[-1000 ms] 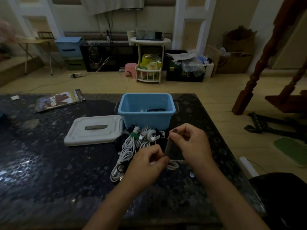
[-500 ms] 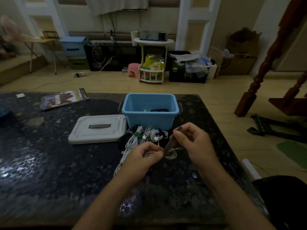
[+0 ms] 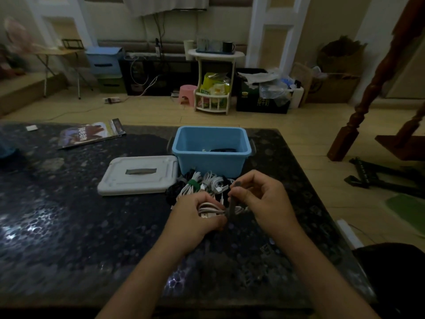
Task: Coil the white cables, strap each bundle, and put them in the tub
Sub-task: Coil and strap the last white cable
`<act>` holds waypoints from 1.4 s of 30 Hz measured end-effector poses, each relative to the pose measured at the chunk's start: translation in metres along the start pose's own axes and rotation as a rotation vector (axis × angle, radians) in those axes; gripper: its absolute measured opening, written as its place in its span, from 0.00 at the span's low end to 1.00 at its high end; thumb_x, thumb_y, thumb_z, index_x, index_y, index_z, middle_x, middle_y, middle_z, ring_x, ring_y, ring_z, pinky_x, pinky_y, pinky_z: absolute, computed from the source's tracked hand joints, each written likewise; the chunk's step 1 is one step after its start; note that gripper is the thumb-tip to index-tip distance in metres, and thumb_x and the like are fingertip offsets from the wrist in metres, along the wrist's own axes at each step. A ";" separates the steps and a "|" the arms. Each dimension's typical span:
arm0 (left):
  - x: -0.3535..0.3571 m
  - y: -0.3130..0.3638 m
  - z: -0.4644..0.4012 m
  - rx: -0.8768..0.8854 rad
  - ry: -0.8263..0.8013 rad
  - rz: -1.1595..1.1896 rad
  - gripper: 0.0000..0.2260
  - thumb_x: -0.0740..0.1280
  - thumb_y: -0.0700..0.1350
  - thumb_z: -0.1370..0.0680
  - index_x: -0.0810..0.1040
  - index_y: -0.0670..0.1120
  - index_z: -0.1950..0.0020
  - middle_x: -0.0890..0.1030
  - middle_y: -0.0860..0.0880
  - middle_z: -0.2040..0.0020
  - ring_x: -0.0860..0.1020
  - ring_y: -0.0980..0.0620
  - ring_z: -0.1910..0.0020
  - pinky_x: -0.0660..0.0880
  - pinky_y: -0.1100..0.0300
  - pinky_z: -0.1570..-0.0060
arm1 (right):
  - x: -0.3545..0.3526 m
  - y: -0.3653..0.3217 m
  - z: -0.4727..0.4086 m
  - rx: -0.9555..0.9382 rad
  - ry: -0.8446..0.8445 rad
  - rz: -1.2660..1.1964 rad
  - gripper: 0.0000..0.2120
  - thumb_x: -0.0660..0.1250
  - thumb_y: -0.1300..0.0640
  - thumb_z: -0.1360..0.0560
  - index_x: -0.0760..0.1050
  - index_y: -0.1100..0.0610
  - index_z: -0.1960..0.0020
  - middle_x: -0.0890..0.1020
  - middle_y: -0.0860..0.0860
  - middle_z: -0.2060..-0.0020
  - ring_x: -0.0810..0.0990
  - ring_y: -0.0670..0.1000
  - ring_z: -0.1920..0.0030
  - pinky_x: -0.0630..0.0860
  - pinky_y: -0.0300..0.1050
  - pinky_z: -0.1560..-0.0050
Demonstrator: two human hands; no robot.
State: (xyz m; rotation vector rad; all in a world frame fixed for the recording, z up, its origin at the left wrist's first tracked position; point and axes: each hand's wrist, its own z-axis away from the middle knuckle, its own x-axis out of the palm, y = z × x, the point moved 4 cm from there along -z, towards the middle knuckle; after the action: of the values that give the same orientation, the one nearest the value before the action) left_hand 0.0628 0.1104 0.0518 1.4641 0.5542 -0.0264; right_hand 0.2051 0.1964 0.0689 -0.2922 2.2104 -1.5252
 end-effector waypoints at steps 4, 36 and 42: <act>0.003 0.008 0.004 0.108 -0.013 -0.053 0.09 0.79 0.36 0.32 0.83 0.48 0.60 0.84 0.52 0.62 0.81 0.60 0.64 0.76 0.68 0.64 | 0.004 0.010 0.000 0.036 0.045 0.043 0.07 0.73 0.62 0.25 0.80 0.52 0.57 0.85 0.51 0.62 0.86 0.51 0.59 0.83 0.52 0.54; -0.001 0.002 -0.001 0.058 -0.031 0.123 0.11 0.77 0.38 0.29 0.77 0.46 0.53 0.85 0.46 0.58 0.84 0.51 0.59 0.80 0.60 0.59 | 0.014 0.013 0.007 -0.017 0.067 0.162 0.04 0.74 0.58 0.26 0.80 0.52 0.57 0.83 0.42 0.62 0.81 0.42 0.59 0.75 0.32 0.58; 0.000 -0.001 -0.005 0.191 -0.007 -0.031 0.13 0.76 0.39 0.30 0.74 0.54 0.59 0.82 0.48 0.60 0.81 0.50 0.62 0.79 0.52 0.60 | 0.015 0.017 0.007 0.023 0.004 0.142 0.03 0.75 0.59 0.27 0.81 0.53 0.57 0.83 0.45 0.62 0.82 0.44 0.59 0.77 0.36 0.57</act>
State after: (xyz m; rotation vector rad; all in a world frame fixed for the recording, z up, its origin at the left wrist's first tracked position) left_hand 0.0607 0.1145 0.0512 1.6405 0.5810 -0.1118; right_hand 0.1958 0.1908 0.0477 -0.1215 2.1655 -1.4747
